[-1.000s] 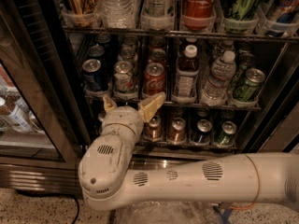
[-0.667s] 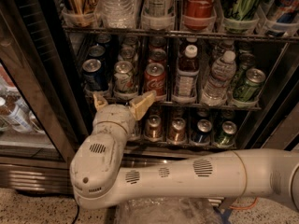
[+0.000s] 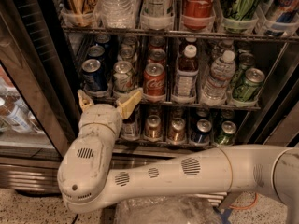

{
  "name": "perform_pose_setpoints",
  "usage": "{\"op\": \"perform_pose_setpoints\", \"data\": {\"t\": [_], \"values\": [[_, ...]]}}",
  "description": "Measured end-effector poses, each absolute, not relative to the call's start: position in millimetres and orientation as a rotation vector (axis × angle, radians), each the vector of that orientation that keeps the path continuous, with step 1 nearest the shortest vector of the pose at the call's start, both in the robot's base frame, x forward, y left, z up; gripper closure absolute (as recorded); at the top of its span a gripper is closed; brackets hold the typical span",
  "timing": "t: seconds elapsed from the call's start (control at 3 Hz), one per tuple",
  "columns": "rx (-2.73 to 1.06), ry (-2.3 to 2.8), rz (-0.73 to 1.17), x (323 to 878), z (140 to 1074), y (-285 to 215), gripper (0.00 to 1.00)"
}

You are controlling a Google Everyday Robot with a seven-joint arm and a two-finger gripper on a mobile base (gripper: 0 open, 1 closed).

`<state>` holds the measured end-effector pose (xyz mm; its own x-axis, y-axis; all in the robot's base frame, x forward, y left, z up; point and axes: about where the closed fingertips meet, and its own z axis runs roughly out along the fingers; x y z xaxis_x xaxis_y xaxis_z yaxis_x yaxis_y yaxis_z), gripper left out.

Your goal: Pick coke can from middle shelf of fridge

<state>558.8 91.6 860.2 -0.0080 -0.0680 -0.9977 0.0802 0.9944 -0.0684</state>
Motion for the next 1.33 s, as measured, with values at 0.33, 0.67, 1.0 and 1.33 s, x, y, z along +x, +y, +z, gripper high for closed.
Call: {"op": "perform_pose_setpoints", "data": {"t": [0.33, 0.67, 1.0, 1.33], "values": [[-0.03, 1.554, -0.138, 556.4, 851.1, 96.6, 0.0], [-0.062, 1.552, -0.164, 555.4, 837.3, 95.5, 0.0], [-0.071, 1.555, -0.171, 554.5, 826.5, 92.0, 0.0], [-0.031, 1.572, -0.175, 555.0, 816.6, 69.4, 0.0]]}}
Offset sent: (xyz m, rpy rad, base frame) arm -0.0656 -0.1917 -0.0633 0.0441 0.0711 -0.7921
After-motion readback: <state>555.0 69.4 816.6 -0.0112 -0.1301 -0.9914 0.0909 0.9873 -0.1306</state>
